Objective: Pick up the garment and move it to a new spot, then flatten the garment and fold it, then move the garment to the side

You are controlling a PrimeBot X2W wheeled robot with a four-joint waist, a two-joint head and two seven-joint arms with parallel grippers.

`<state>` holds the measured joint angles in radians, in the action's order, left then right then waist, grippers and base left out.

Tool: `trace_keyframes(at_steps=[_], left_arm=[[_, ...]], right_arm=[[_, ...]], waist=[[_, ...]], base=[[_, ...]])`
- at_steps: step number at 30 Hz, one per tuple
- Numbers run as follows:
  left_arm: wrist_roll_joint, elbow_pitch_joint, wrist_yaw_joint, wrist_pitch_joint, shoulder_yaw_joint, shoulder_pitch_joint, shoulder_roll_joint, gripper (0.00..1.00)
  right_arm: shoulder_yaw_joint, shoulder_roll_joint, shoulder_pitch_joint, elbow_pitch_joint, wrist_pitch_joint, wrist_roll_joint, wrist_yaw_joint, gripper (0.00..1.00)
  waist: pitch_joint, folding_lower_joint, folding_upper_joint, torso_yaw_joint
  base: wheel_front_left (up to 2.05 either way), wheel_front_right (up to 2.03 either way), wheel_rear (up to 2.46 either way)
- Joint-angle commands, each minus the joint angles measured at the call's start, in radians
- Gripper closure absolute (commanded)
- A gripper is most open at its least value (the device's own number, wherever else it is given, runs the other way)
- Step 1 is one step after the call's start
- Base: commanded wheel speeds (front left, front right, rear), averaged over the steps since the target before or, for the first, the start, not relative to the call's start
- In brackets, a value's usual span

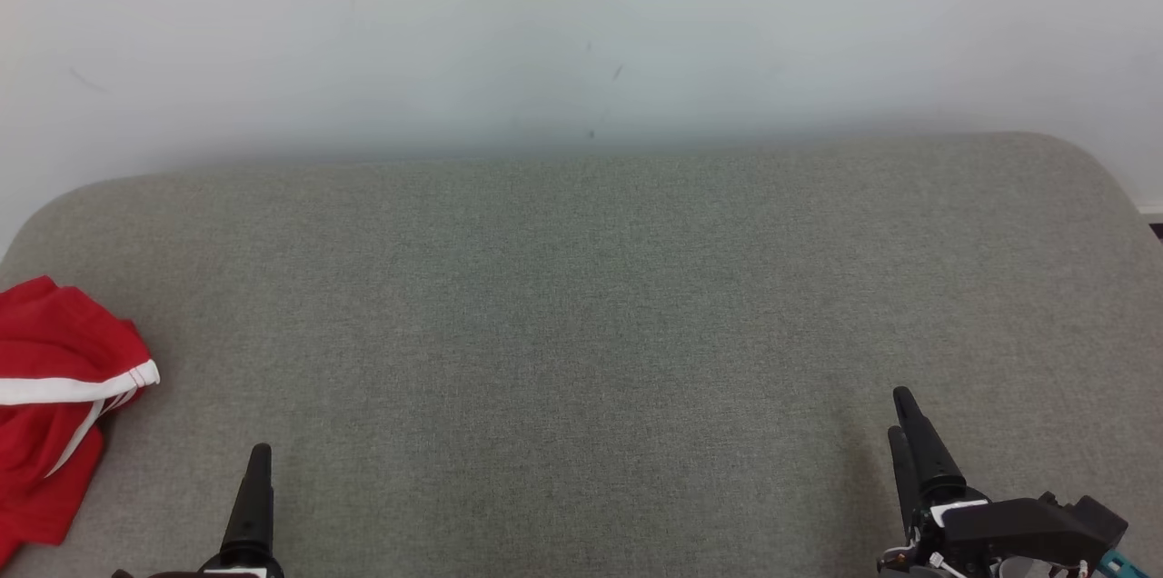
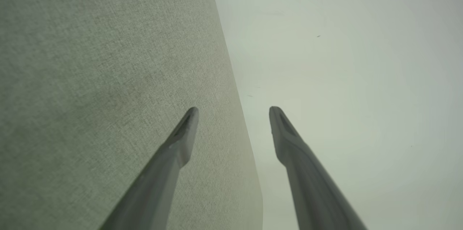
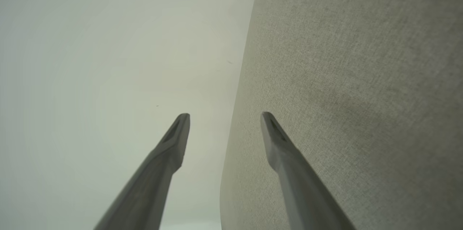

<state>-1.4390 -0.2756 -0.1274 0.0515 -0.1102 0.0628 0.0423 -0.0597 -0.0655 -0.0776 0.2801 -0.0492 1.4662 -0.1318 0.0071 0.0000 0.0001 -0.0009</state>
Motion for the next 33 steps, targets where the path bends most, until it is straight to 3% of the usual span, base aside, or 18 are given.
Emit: trace_keyframes(at_steps=[1,16,33], left_arm=[[0.045,0.020,-0.001,-0.011,-0.005,0.010,0.008,0.00],[0.354,0.021,-0.002,-0.075,0.000,-0.011,0.007,0.00],[0.609,0.016,-0.003,-0.135,0.000,-0.033,0.008,0.00]], right_arm=[[0.007,-0.007,-0.026,-0.014,0.010,-0.040,0.000,0.00],[0.030,-0.006,-0.027,0.011,0.073,-0.330,0.000,0.00],[0.046,-0.005,-0.027,0.034,0.133,-0.586,0.001,0.00]], waist=[[0.000,0.0000,-0.0001,0.000],[0.003,0.0000,-0.0001,0.001],[0.006,0.0000,-0.0001,0.002]], base=[[0.00,0.00,0.00],[0.00,0.00,0.00],[0.00,0.00,0.00]])
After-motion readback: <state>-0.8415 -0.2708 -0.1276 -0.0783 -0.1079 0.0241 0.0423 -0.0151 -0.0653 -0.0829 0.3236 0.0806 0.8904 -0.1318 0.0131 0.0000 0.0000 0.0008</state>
